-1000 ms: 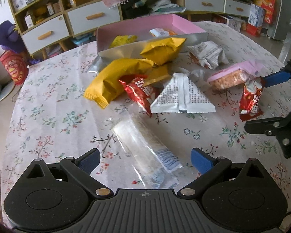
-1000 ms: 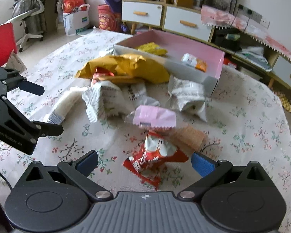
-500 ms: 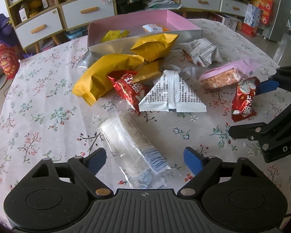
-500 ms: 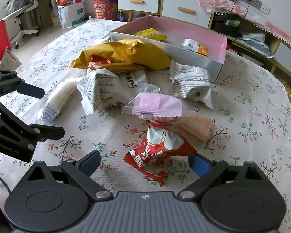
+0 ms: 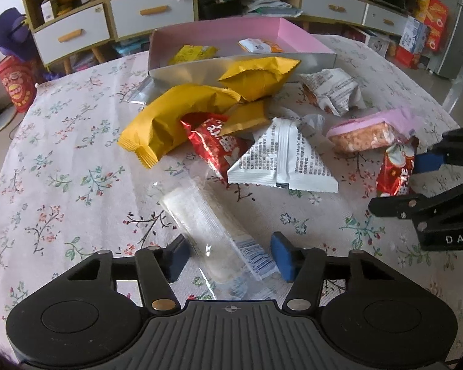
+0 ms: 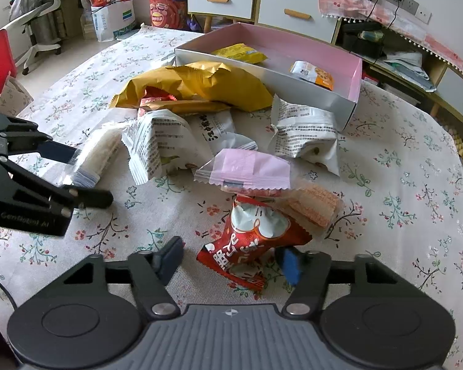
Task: Organize snacks
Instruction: 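Grasp the clear-wrapped bar with the left gripper while the right grasps the red snack bag, then carry the bar and red bag into the pink box and release both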
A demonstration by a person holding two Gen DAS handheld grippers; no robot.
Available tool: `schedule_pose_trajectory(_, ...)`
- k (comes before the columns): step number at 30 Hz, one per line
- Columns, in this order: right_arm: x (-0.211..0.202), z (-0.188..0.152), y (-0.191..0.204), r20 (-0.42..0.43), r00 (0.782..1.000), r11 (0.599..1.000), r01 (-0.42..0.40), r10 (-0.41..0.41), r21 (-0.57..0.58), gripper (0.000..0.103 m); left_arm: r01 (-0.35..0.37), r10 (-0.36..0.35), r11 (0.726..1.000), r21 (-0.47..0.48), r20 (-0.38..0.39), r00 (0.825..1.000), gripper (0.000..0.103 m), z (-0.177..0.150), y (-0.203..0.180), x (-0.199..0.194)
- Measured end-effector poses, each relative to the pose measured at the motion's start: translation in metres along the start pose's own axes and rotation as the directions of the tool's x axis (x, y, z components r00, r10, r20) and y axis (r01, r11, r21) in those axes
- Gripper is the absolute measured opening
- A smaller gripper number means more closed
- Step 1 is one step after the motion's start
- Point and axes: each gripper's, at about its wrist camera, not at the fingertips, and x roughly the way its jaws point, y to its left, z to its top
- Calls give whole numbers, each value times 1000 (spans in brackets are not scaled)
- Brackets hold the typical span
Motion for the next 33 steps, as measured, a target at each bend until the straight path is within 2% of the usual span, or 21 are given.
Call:
schedule_pose_trajectory(2, -1, 1, -1, -2, 1000, 1000, -7, 7, 7, 23, -13, 13, 1000, 0, 5, 1000, 35, 1, 0, -2)
schedule_pose_trajectory(5, -1, 2, -2, -8, 1000, 1000, -9, 9, 22, 22, -18, 18, 1000, -9, 5, 1000, 25, 2, 2, -4)
schedule_pose_trajectory(9, -5, 4, -1, -1, 1000, 1000, 5, -5, 15, 18, -26, 26, 1000, 0, 13, 1000, 19, 2, 1, -8)
schedule_pose_trajectory(10, -7, 5, -1, 4, 1000, 1000, 6, -6, 13, 15, -27, 27, 1000, 3, 16, 1000, 19, 3, 1, -10)
schedule_pose_trajectory(20, -21, 11, 2, 46, 999, 1000, 11, -10, -24, 14, -4, 3, 1000, 26, 43, 999, 16, 7, -6, -22)
schedule_pose_trajectory(33, -39, 25, 3, 109, 994, 999, -3, 8, -42, 14, 9, -10, 1000, 13, 116, 993, 16, 25, -5, -47)
